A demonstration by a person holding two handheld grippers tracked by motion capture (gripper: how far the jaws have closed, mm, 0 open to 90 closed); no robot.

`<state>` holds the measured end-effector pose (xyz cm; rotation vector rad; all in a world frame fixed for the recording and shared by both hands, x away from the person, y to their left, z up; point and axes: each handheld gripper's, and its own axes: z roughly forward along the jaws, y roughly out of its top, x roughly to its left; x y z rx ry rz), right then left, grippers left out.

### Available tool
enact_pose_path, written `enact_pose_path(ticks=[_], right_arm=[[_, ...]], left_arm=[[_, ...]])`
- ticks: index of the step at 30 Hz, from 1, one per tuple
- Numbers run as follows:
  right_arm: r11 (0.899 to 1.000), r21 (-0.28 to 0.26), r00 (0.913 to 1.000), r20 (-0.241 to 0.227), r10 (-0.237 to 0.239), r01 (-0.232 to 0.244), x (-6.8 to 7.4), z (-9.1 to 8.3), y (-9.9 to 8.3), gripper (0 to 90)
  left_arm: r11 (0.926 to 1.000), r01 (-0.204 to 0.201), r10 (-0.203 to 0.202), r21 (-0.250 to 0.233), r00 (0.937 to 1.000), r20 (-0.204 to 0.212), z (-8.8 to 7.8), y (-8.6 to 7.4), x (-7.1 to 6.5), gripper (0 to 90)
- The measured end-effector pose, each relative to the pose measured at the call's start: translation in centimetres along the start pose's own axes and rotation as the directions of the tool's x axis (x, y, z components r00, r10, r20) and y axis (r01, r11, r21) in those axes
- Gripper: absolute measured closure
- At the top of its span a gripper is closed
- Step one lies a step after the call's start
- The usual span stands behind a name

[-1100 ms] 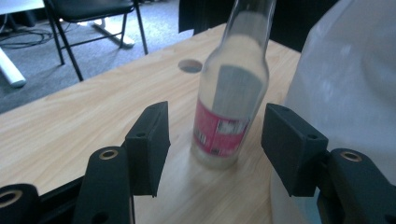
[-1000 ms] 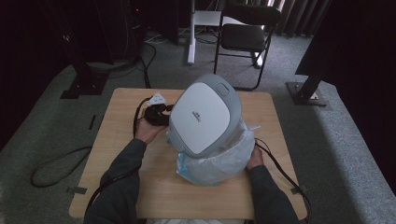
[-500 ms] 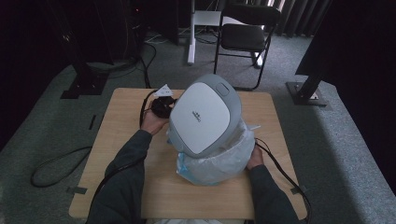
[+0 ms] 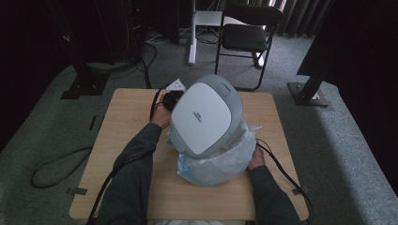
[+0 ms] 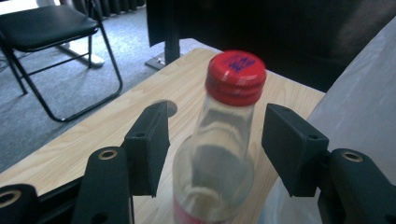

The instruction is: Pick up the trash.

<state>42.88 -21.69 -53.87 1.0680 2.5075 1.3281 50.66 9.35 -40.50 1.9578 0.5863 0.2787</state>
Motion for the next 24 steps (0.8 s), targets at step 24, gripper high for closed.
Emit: enact_pose_path(ticks=[24], right_arm=[[1.0,-0.003,1.0,-0.002,0.001,-0.001,-0.1,0.0,0.0,90.0]], left_arm=[[0.9978,-0.012,0.009,0.065,0.999,0.044,4.4,1.2,0.0,46.9]])
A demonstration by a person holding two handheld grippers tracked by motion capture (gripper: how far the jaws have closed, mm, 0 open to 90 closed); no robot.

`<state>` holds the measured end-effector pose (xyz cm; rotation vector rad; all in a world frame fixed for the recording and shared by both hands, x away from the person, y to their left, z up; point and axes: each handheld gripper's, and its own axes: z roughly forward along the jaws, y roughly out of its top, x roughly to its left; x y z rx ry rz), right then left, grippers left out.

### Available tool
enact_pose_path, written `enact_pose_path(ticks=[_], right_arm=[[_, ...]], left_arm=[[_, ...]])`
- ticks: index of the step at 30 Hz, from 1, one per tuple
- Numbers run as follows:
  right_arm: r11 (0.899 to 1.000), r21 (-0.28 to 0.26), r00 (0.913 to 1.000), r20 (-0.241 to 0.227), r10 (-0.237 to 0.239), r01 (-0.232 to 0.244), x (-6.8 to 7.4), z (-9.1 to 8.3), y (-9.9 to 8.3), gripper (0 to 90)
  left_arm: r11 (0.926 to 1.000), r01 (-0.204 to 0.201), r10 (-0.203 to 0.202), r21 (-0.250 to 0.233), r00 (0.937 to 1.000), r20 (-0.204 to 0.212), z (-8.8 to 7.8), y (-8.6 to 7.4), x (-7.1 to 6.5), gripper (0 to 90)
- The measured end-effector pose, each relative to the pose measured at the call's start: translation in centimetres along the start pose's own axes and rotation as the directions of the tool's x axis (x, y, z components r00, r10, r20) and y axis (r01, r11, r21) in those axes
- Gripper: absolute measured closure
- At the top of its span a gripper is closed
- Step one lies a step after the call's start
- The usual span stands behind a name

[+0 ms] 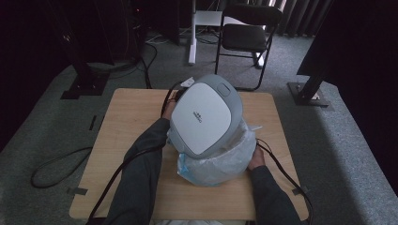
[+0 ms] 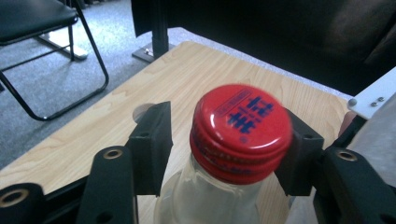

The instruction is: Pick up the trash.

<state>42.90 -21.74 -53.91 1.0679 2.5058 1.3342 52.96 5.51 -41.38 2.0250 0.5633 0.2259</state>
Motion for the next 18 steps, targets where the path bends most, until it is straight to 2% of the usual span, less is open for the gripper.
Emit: enact_pose_path(ticks=[6,18], right_arm=[[1.0,-0.004,1.0,-0.003,-0.001,0.001,-0.06,-0.01,-0.09,90.0],[1.0,-0.008,1.0,-0.005,0.004,-0.004,-0.09,-0.03,-0.17,90.0]], left_arm=[[1.0,0.009,-0.009,0.003,0.9999,-0.01,0.46,-0.33,-0.14,57.0],[0.9996,0.007,-0.008,-0.029,0.9999,-0.015,0.32,-0.66,-0.34,54.9]])
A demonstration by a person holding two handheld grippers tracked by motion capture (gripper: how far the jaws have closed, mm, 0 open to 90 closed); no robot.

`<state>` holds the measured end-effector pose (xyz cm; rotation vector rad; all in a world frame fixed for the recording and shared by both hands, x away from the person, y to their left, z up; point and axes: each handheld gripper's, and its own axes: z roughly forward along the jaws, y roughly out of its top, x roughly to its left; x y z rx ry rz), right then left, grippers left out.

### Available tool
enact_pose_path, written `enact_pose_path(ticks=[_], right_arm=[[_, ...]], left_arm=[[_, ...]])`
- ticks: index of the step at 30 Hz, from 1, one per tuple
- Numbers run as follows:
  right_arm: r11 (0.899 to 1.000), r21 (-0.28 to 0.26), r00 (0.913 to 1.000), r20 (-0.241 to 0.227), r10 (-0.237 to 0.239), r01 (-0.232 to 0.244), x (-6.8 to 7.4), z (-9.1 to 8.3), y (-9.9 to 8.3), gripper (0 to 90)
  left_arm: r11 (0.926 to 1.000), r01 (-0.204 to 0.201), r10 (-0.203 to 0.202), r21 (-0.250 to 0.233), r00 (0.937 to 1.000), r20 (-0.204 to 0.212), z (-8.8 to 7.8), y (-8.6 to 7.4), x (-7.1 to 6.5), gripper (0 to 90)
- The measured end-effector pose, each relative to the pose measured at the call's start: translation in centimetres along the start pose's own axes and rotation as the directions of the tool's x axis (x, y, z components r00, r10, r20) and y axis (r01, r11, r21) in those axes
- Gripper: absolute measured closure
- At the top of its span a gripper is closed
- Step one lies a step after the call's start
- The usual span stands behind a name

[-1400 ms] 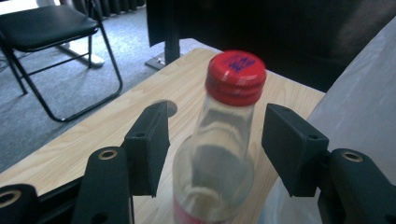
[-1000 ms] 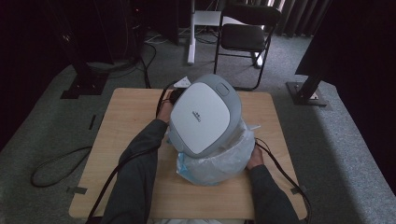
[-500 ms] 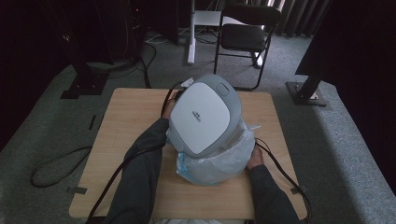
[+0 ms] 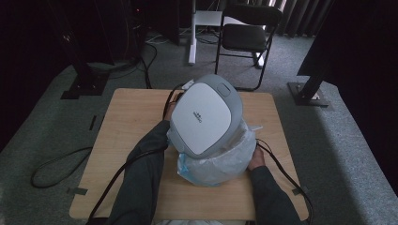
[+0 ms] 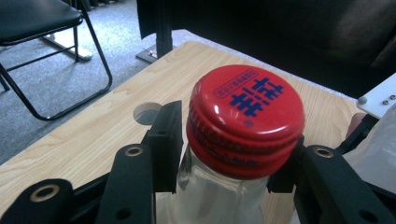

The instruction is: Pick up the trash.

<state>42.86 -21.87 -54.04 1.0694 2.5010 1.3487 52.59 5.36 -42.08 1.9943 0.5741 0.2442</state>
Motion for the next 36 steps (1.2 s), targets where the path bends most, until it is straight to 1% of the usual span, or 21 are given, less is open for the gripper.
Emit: enact_pose_path(ticks=[3,5,7,8,10,11,12,17,20,25,29,34,36], right_arm=[[1.0,-0.001,1.0,-0.001,0.0,0.0,-0.02,0.0,-0.02,90.0],[1.0,-0.002,1.0,-0.001,-0.001,0.001,-0.02,0.0,-0.02,90.0],[1.0,-0.001,1.0,-0.001,0.0,0.0,-0.02,0.0,-0.02,90.0],[1.0,-0.002,1.0,-0.001,-0.001,0.001,-0.03,0.0,-0.02,90.0],[1.0,-0.001,1.0,-0.001,0.0,0.0,-0.02,0.0,-0.02,90.0],[1.0,-0.002,1.0,-0.002,-0.001,0.001,-0.04,0.0,-0.02,90.0],[1.0,-0.002,1.0,-0.002,0.0,0.0,-0.04,0.0,-0.01,90.0],[1.0,-0.001,1.0,-0.003,0.001,-0.001,-0.06,0.0,0.0,90.0],[1.0,-0.001,1.0,-0.002,0.001,-0.001,-0.07,0.0,-0.01,90.0],[1.0,-0.003,1.0,-0.003,0.001,-0.001,-0.09,0.01,-0.02,90.0],[1.0,-0.006,1.0,-0.006,0.002,-0.002,-0.15,0.0,-0.07,90.0],[1.0,-0.01,1.0,-0.007,0.005,-0.005,-0.16,0.0,-0.13,90.0],[1.0,-0.01,1.0,-0.007,0.004,-0.004,-0.16,0.0,-0.13,90.0]], left_arm=[[0.9999,-0.003,0.003,-0.01,1.0,0.001,-0.12,-0.07,-0.1,50.7],[0.9999,-0.012,0.012,-0.009,0.9999,0.002,-0.17,-0.21,-0.2,50.2],[0.9998,-0.009,0.009,-0.018,1.0,0.0,-0.28,-0.43,-0.18,49.9],[0.9997,-0.001,0.001,-0.024,1.0,0.001,-0.37,-0.53,-0.13,50.3],[0.9996,0.001,-0.001,-0.029,1.0,-0.002,-0.56,-0.69,-0.02,52.4],[0.9996,0.001,-0.002,-0.03,0.9999,-0.013,-0.62,-0.74,-0.05,54.5],[0.9996,0.003,-0.003,-0.028,0.9999,-0.012,-0.68,-0.72,-0.04,56.5],[0.9999,-0.011,0.011,-0.012,0.9999,-0.002,-0.64,-0.51,-0.13,56.8],[0.9998,-0.003,0.003,-0.021,1.0,-0.001,-0.65,-0.61,-0.06,56.8],[0.9996,0.022,-0.022,-0.016,0.9997,0.001,-0.67,-0.54,0.0,57.2],[0.9997,0.02,-0.02,-0.01,0.9997,-0.013,-0.75,-0.43,-0.11,57.6],[0.999,0.043,-0.043,-0.014,0.999,-0.009,-0.83,-0.32,-0.08,58.1],[0.9992,0.038,-0.039,-0.013,0.9992,-0.014,-0.87,-0.22,-0.17,58.2]])
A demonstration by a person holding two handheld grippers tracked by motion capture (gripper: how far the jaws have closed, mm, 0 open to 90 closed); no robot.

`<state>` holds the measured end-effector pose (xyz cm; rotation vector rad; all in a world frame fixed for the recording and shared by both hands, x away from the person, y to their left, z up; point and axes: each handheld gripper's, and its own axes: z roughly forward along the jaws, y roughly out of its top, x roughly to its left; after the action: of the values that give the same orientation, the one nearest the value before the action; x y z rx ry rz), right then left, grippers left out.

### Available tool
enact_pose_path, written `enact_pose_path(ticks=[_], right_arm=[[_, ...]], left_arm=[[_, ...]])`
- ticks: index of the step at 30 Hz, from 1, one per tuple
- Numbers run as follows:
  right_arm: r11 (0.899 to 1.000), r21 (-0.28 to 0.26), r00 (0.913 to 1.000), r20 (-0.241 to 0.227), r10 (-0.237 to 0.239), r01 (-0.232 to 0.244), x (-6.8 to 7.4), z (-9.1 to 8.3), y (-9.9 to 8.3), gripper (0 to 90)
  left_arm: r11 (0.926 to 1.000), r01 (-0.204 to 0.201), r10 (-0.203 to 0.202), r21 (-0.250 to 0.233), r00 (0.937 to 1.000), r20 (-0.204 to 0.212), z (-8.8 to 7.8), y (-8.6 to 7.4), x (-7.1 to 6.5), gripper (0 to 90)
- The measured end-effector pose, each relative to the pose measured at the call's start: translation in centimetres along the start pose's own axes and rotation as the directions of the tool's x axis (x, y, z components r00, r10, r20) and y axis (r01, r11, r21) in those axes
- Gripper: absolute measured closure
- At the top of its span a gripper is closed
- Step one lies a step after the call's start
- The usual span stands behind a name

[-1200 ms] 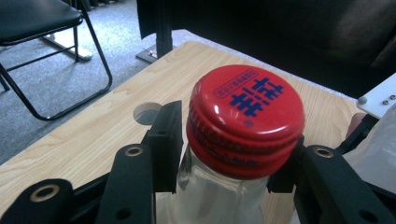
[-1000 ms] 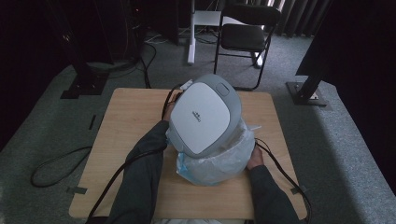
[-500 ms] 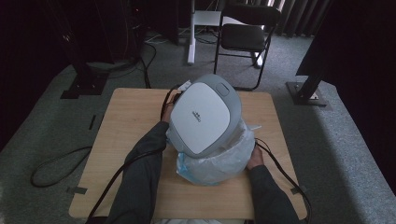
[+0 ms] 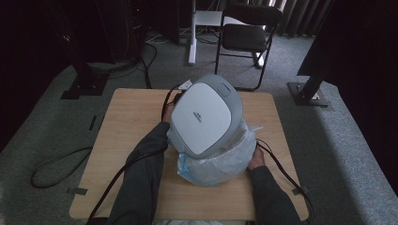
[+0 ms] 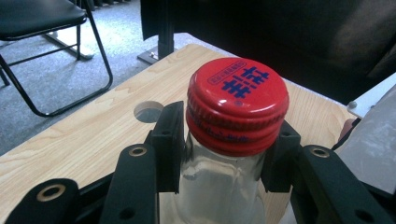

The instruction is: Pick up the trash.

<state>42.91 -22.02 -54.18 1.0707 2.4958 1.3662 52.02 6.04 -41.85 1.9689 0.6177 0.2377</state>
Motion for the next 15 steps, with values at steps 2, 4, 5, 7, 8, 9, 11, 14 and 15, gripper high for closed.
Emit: enact_pose_path(ticks=[2,4,5,7,8,9,11,14,15], right_arm=[[1.0,-0.002,1.0,-0.001,0.001,-0.001,0.0,0.0,0.0,90.0],[1.0,-0.002,1.0,-0.001,0.002,-0.002,0.0,0.0,0.0,90.0],[1.0,-0.002,1.0,-0.001,0.002,-0.002,0.0,0.0,0.0,90.0],[1.0,-0.003,1.0,-0.001,0.0,0.0,0.0,0.0,0.0,90.0],[1.0,-0.004,1.0,0.0,-0.002,0.002,0.0,0.0,0.0,90.0],[1.0,-0.003,1.0,0.0,0.001,-0.001,0.0,0.0,0.0,90.0],[1.0,-0.001,1.0,0.0,0.001,-0.001,0.0,0.0,0.0,90.0],[1.0,-0.001,1.0,0.0,0.002,-0.002,0.0,0.0,0.0,90.0],[1.0,-0.002,1.0,0.001,0.002,-0.002,0.0,0.0,0.0,90.0]], left_arm=[[1.0,-0.008,0.008,0.0,1.0,-0.005,-0.1,0.2,-0.1,58.3],[0.9999,-0.007,0.007,-0.01,1.0,-0.001,-0.5,0.5,-0.1,58.3],[0.9999,-0.007,0.007,-0.013,1.0,0.001,-0.6,0.6,-0.1,58.4],[0.9997,-0.011,0.011,-0.019,0.9999,0.002,-0.9,0.9,-0.2,58.4],[0.9997,-0.014,0.014,-0.021,0.9999,0.001,-1.1,1.1,-0.3,58.4],[0.9996,-0.017,0.017,-0.023,0.9999,-0.001,-1.3,1.2,-0.3,58.4],[0.9993,-0.015,0.015,-0.034,0.9999,0.002,-1.7,1.4,-0.3,58.4],[0.9989,-0.01,0.01,-0.046,0.9999,-0.001,-2.4,1.8,-0.1,58.5],[0.9988,-0.011,0.011,-0.049,0.9999,-0.002,-2.5,1.9,-0.1,58.4]])
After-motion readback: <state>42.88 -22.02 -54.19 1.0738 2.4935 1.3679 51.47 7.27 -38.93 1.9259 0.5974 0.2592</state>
